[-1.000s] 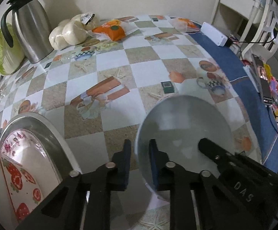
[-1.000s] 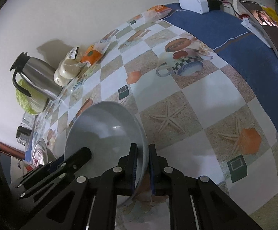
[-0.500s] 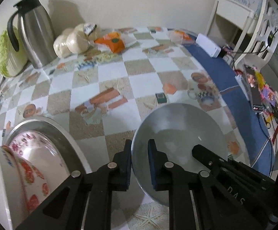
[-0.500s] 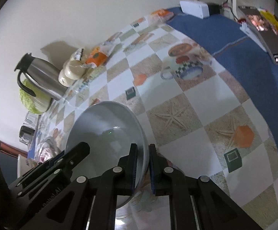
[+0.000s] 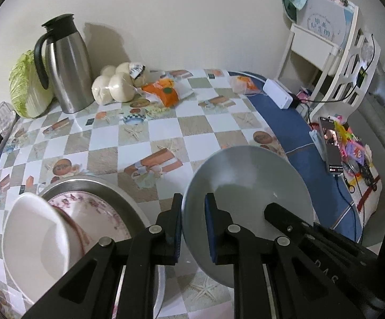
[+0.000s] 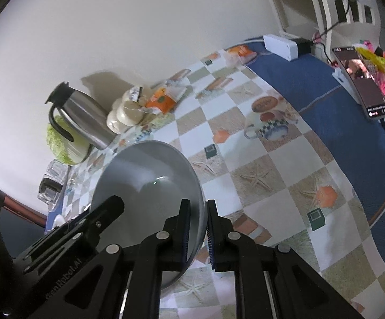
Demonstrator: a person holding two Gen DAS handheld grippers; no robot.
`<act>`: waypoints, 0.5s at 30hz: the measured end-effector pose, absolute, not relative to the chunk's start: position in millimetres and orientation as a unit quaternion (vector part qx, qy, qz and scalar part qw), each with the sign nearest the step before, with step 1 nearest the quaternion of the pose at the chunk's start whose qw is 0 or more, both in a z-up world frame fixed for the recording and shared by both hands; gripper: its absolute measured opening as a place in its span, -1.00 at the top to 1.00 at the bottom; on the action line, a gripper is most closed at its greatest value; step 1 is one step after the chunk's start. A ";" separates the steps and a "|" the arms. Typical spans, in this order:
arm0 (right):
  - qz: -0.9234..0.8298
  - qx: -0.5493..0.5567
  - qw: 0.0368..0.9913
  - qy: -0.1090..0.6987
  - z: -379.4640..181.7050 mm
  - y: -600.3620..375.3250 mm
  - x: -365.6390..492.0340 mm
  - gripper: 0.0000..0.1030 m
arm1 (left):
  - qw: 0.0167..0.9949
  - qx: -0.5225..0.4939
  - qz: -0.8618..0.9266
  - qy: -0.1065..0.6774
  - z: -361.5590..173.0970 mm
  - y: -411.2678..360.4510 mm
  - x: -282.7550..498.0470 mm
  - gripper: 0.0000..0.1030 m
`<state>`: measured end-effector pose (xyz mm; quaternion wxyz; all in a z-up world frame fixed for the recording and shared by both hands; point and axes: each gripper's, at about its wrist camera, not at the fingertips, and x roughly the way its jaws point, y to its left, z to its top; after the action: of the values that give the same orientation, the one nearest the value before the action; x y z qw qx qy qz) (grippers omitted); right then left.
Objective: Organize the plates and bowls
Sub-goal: 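Carry the white round bowl with the left gripper over the stacked bowls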
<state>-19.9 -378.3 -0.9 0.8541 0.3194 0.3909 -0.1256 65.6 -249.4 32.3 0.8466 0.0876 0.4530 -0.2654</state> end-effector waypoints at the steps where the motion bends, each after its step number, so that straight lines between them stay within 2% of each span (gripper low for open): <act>1: -0.125 0.317 0.856 0.389 2.0 -376.3 -19.8 0.74 | 0.848 0.085 -0.265 0.452 34.7 -246.1 65.4 0.67; 15: -0.088 0.289 0.872 0.385 29.2 -321.0 0.0 0.74 | 0.866 0.023 -0.237 0.440 57.9 -178.3 73.3 0.67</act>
<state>0.0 -321.0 29.2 0.8718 0.2894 0.3853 -0.0883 73.3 -178.3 57.9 0.8656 0.0227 0.4404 -0.2373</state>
